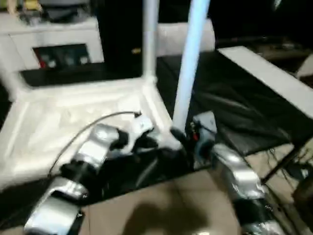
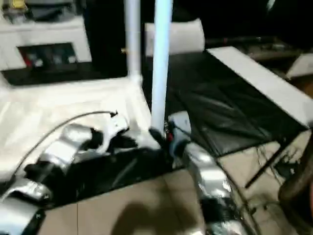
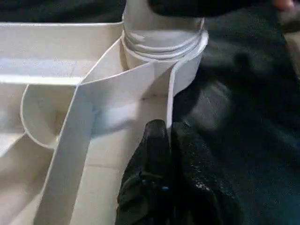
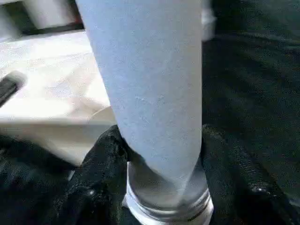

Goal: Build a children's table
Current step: Rotate leg to tighten

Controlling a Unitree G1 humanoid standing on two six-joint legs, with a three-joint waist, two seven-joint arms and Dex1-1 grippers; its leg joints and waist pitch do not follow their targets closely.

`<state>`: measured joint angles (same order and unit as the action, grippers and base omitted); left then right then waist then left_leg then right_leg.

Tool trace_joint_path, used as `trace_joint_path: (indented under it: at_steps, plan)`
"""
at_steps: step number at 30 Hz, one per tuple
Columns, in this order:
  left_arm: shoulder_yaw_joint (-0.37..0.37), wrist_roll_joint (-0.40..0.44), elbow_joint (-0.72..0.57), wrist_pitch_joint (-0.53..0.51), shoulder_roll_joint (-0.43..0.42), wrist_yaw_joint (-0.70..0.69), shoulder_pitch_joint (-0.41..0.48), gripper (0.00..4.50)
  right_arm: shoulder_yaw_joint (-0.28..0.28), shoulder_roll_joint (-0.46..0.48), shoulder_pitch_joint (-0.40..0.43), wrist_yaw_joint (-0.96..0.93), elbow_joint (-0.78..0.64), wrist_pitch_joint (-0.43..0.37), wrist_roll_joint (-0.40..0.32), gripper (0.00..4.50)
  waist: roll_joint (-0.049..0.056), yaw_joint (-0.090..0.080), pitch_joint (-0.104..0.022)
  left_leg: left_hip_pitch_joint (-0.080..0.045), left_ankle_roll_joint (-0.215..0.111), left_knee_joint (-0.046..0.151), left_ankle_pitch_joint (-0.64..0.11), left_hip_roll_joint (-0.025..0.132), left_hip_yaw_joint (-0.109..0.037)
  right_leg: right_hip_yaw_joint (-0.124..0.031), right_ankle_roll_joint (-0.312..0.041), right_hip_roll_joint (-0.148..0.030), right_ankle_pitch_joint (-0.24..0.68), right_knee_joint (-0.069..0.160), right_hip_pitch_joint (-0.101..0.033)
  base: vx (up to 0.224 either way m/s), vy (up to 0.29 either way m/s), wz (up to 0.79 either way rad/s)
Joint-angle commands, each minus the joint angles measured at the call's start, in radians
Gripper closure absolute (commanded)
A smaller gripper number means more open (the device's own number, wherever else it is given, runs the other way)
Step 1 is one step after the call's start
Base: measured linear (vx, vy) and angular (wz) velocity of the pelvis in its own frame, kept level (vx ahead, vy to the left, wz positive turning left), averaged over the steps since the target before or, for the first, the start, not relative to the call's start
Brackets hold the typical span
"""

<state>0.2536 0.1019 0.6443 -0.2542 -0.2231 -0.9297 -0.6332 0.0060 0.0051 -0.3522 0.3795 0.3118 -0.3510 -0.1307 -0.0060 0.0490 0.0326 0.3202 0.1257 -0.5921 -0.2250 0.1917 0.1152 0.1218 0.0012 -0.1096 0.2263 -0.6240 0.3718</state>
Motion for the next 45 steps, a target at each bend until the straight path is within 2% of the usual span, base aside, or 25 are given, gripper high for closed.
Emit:
trace_joint_path:
  at_steps: [1, 2, 3, 5, 6, 8, 10, 11, 13, 15, 16, 17, 19, 22, 26, 28, 30, 31, 34, 35, 37, 39, 40, 43, 45]
  plan:
    - [-0.003, -0.038, -0.017, -0.017, 0.09, 0.094, -0.038, 4.5, 0.096, 0.112, -0.014, 0.004, 0.063, -0.049, -0.036, 2.52, 0.003, 0.006, -0.042, 0.022, 0.013, 0.088, -0.21, 0.02, 0.008, -0.059, -0.095, -0.049, 0.425, 0.11, -0.03, 0.0, 0.0, 0.0]
    - [-0.008, -0.032, -0.022, -0.021, 0.097, 0.107, -0.038, 4.5, 0.088, 0.131, -0.027, -0.031, 0.076, -0.05, -0.022, 2.52, 0.005, 0.0, -0.042, 0.031, 0.003, 0.093, -0.183, 0.025, 0.009, -0.062, -0.138, -0.043, 0.314, 0.1, -0.036, 0.0, 0.0, 0.0]
    - [-0.012, -0.027, -0.03, -0.035, 0.103, 0.12, -0.037, 4.5, 0.076, 0.149, -0.039, -0.067, 0.091, -0.047, -0.003, 2.52, 0.002, -0.009, -0.041, 0.037, 0.003, 0.096, -0.212, 0.026, 0.009, -0.059, -0.152, -0.037, 0.287, 0.095, -0.039, 0.0, 0.0, 0.0]
    - [-0.01, -0.022, -0.037, -0.031, 0.1, 0.122, -0.036, 4.5, 0.072, 0.154, -0.044, -0.078, 0.094, -0.025, 0.009, 2.52, 0.001, -0.013, -0.047, 0.035, -0.005, 0.092, -0.212, 0.024, 0.012, -0.063, -0.172, -0.039, 0.227, 0.094, -0.038, 0.0, 0.0, 0.0]
    - [-0.01, -0.02, -0.041, -0.029, 0.094, 0.118, -0.034, 4.5, 0.075, 0.149, -0.043, -0.073, 0.089, -0.01, 0.009, 2.17, 0.001, -0.013, -0.047, 0.037, -0.012, 0.092, -0.202, 0.024, 0.013, -0.064, -0.176, -0.038, 0.21, 0.093, -0.039, 0.0, 0.0, 0.0]
    - [-0.002, -0.011, -0.048, -0.018, 0.077, 0.101, -0.027, 4.5, 0.073, 0.137, -0.036, -0.061, 0.074, 0.017, 0.008, 1.82, 0.001, -0.011, -0.044, 0.033, -0.028, 0.09, -0.196, 0.024, 0.02, -0.068, -0.184, -0.04, 0.199, 0.097, -0.035, 0.0, 0.0, 0.0]
    - [0.006, -0.006, -0.054, 0.0, 0.057, 0.072, -0.019, 4.5, 0.067, 0.117, -0.02, -0.041, 0.045, 0.039, 0.001, 1.72, -0.003, -0.008, -0.045, 0.037, -0.043, 0.09, -0.165, 0.024, 0.023, -0.071, -0.182, -0.041, 0.188, 0.098, -0.04, 0.0, 0.0, 0.0]
    - [0.008, -0.005, -0.057, 0.009, 0.048, 0.057, -0.015, 4.5, 0.063, 0.107, -0.011, -0.029, 0.03, 0.048, -0.001, 1.6, -0.001, -0.007, -0.046, 0.037, -0.048, 0.09, -0.146, 0.025, 0.024, -0.073, -0.184, -0.04, 0.171, 0.095, -0.041, 0.0, 0.0, 0.0]
    - [0.015, -0.002, -0.063, 0.023, 0.029, 0.03, -0.005, 4.5, 0.06, 0.079, 0.007, -0.002, -0.003, 0.065, 0.0, 1.38, -0.003, -0.003, -0.049, 0.038, -0.055, 0.086, -0.093, 0.027, 0.026, -0.076, -0.193, -0.038, 0.105, 0.088, -0.046, 0.0, 0.0, 0.0]
    - [0.027, -0.006, -0.071, 0.049, -0.004, -0.024, 0.012, 4.5, 0.057, 0.021, 0.04, 0.057, -0.057, 0.09, 0.001, 1.18, -0.003, 0.002, -0.05, 0.036, -0.063, 0.083, -0.065, 0.026, 0.028, -0.076, -0.199, -0.036, 0.061, 0.084, -0.048, 0.0, 0.0, 0.0]
    - [0.043, -0.009, -0.078, 0.111, -0.033, -0.085, 0.028, 4.5, 0.048, -0.022, 0.063, 0.116, -0.097, 0.111, -0.017, 1.03, -0.003, 0.003, -0.05, 0.035, -0.068, 0.083, -0.061, 0.026, 0.03, -0.077, -0.203, -0.035, 0.047, 0.084, -0.047, 0.0, 0.0, 0.0]
    - [0.051, -0.016, -0.085, 0.13, -0.049, -0.126, 0.038, 4.5, 0.043, -0.053, 0.075, 0.161, -0.12, 0.119, -0.033, 1.03, -0.007, 0.006, -0.051, 0.038, -0.082, 0.081, -0.047, 0.029, 0.032, -0.079, -0.215, -0.035, 0.003, 0.078, -0.05, 0.0, 0.0, 0.0]
    - [0.053, -0.021, -0.091, 0.126, -0.059, -0.148, 0.045, 4.5, 0.042, -0.075, 0.083, 0.196, -0.133, 0.125, -0.043, 0.83, -0.006, 0.008, -0.052, 0.036, -0.084, 0.08, -0.045, 0.029, 0.035, -0.079, -0.223, -0.034, -0.009, 0.076, -0.047, 0.0, 0.0, 0.0]
    - [0.087, -0.023, -0.097, 0.198, -0.125, -0.266, 0.065, 4.5, 0.048, -0.201, 0.114, 0.385, -0.184, 0.138, -0.086, 0.66, -0.004, 0.016, -0.048, 0.031, -0.096, 0.078, -0.062, 0.03, 0.041, -0.082, -0.233, -0.031, 0.001, 0.078, -0.043, 0.0, 0.0, 0.0]
    - [0.106, -0.033, -0.069, 0.293, -0.174, -0.374, 0.061, 4.5, 0.076, -0.326, 0.122, 0.569, -0.212, 0.114, -0.118, 0.29, -0.005, 0.025, -0.045, 0.029, -0.094, 0.081, -0.114, 0.034, 0.042, -0.082, -0.221, -0.033, 0.094, 0.085, -0.04, 0.0, 0.0, 0.0]
    - [0.117, -0.044, -0.064, 0.321, -0.193, -0.429, 0.058, 4.5, 0.096, -0.376, 0.117, 0.644, -0.215, 0.103, -0.129, 0.29, -0.012, 0.027, -0.044, 0.029, -0.089, 0.082, -0.12, 0.034, 0.044, -0.083, -0.217, -0.034, 0.118, 0.088, -0.038, 0.0, 0.0, 0.0]
    - [0.131, -0.053, -0.064, 0.338, -0.211, -0.492, 0.054, 4.5, 0.118, -0.419, 0.105, 0.719, -0.208, 0.097, -0.14, 0.29, -0.012, 0.035, -0.045, 0.026, -0.086, 0.082, -0.124, 0.035, 0.044, -0.083, -0.214, -0.035, 0.145, 0.088, -0.037, 0.0, 0.0, 0.0]
    - [0.139, -0.054, -0.065, 0.342, -0.219, -0.516, 0.052, 4.5, 0.129, -0.436, 0.097, 0.753, -0.202, 0.098, -0.142, 0.29, -0.016, 0.036, -0.046, 0.026, -0.09, 0.08, -0.119, 0.036, 0.045, -0.084, -0.216, -0.035, 0.135, 0.087, -0.037, 0.0, 0.0, 0.0]
    - [0.157, -0.054, -0.059, 0.375, -0.229, -0.566, 0.039, 4.5, 0.162, -0.477, 0.07, 0.849, -0.179, 0.112, -0.14, 0.29, -0.016, 0.041, -0.047, 0.027, -0.098, 0.077, -0.083, 0.037, 0.046, -0.082, -0.236, -0.033, 0.074, 0.077, -0.036, 0.0, 0.0, 0.0]
    - [0.162, -0.054, -0.053, 0.389, -0.231, -0.582, 0.033, 4.5, 0.169, -0.484, 0.06, 0.873, -0.168, 0.121, -0.141, 0.55, -0.016, 0.041, -0.047, 0.028, -0.101, 0.076, -0.077, 0.037, 0.047, -0.082, -0.242, -0.033, 0.063, 0.075, -0.036, 0.0, 0.0, 0.0]
    - [0.174, -0.056, -0.051, 0.407, -0.235, -0.619, 0.025, 4.5, 0.184, -0.494, 0.039, 0.914, -0.148, 0.128, -0.142, 0.63, -0.021, 0.044, -0.048, 0.027, -0.103, 0.074, -0.072, 0.037, 0.048, -0.082, -0.247, -0.035, 0.063, 0.074, -0.036, 0.0, 0.0, 0.0]
    - [0.181, -0.058, -0.055, 0.412, -0.236, -0.638, 0.023, 4.5, 0.193, -0.497, 0.029, 0.933, -0.139, 0.132, -0.141, 0.76, -0.018, 0.05, -0.048, 0.026, -0.101, 0.074, -0.067, 0.039, 0.049, -0.082, -0.25, -0.035, 0.067, 0.073, -0.036, 0.0, 0.0, 0.0]
    - [0.191, -0.063, -0.063, 0.423, -0.238, -0.665, 0.021, 4.5, 0.205, -0.5, 0.012, 0.96, -0.122, 0.134, -0.143, 0.89, -0.023, 0.051, -0.048, 0.026, -0.101, 0.074, -0.066, 0.039, 0.05, -0.082, -0.25, -0.035, 0.066, 0.072, -0.035, 0.0, 0.0, 0.0]
    - [0.209, -0.069, -0.075, 0.429, -0.238, -0.681, 0.021, 4.5, 0.221, -0.498, -0.009, 0.988, -0.099, 0.137, -0.144, 1.08, -0.021, 0.06, -0.05, 0.023, -0.098, 0.073, -0.063, 0.041, 0.05, -0.081, -0.255, -0.036, 0.066, 0.07, -0.033, 0.0, 0.0, 0.0]
    - [0.223, -0.074, -0.08, 0.433, -0.234, -0.685, 0.018, 4.5, 0.238, -0.49, -0.028, 1.016, -0.072, 0.147, -0.14, 1.43, -0.021, 0.064, -0.049, 0.023, -0.094, 0.074, -0.07, 0.042, 0.051, -0.081, -0.253, -0.036, 0.071, 0.07, -0.033, 0.0, 0.0, 0.0]
